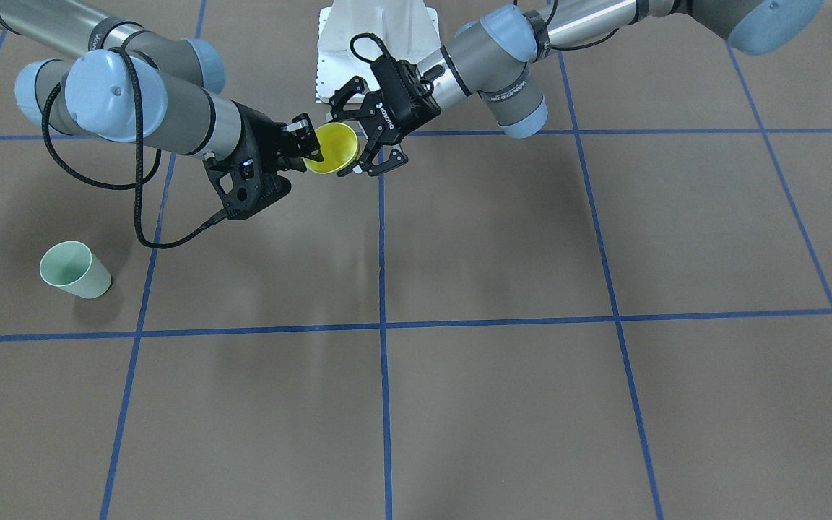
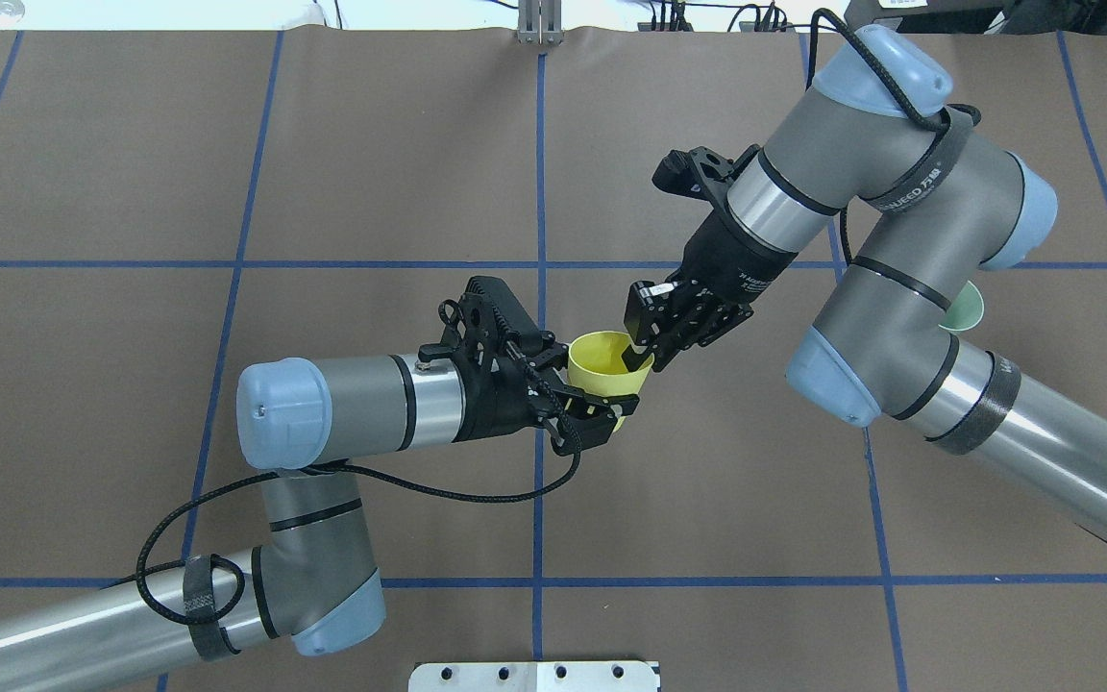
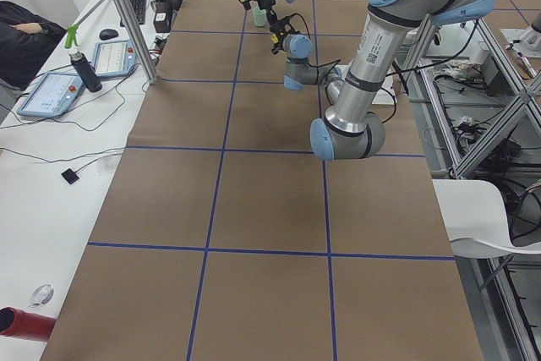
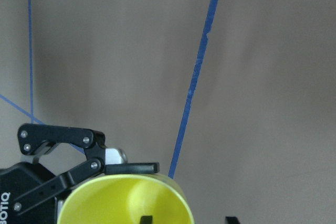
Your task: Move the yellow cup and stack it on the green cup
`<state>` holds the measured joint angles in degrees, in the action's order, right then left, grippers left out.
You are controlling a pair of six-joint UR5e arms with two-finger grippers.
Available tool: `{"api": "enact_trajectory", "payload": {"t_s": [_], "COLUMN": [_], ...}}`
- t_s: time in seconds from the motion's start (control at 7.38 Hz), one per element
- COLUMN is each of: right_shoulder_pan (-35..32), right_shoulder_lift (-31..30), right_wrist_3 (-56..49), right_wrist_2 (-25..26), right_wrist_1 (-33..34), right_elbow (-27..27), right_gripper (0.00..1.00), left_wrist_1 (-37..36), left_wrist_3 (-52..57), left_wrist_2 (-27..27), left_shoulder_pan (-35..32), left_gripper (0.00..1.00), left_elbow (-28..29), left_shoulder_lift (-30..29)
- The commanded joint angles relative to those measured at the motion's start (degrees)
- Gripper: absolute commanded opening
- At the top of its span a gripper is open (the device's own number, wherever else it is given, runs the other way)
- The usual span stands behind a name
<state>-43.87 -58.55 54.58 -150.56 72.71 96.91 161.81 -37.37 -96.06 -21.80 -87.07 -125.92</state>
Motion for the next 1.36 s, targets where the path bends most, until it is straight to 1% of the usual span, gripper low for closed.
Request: {"api": "enact_trajectory", "payload": {"t_s": [0.0,0.14,0.41,0.54,0.68,0.81,1.22], "right_shoulder_pan": [0.10,0.10,0.10,0.10,0.10,0.10,-0.07], "right_shoulder_lift": [0.01,0.01,-0.16,-0.34,-0.51,-0.52,-1.04], "right_wrist_3": [0.00,0.00,0.00,0.00,0.00,0.00,-0.09], "right_wrist_2": [0.09,0.09,0.27,0.44,0.44,0.53,0.44], "right_wrist_1": [0.06,0.06,-0.03,-0.03,-0.12,-0.29,-0.38], "right_elbow": [-0.06,0.03,0.03,0.12,0.12,0.21,0.56], "right_gripper": [0.30,0.24,0.06,0.00,0.00,0.00,0.00], "left_wrist_1": [-0.01,-0.01,-0.01,-0.01,-0.01,-0.01,-0.01], "left_wrist_3": [-0.07,-0.07,-0.07,-0.07,-0.07,-0.85,-3.14], "left_wrist_2": [0.00,0.00,0.00,0.00,0.00,0.00,0.09], "left_shoulder_pan": [0.00,0.00,0.00,0.00,0.09,0.09,0.00], "left_gripper": [0.00,0.00,0.00,0.00,0.35,0.99,1.00], "left_elbow": [0.06,0.06,0.06,0.06,0.06,0.06,-0.12], "left_shoulder_lift": [-0.29,-0.29,-0.29,-0.29,-0.46,-1.68,-1.96]}}
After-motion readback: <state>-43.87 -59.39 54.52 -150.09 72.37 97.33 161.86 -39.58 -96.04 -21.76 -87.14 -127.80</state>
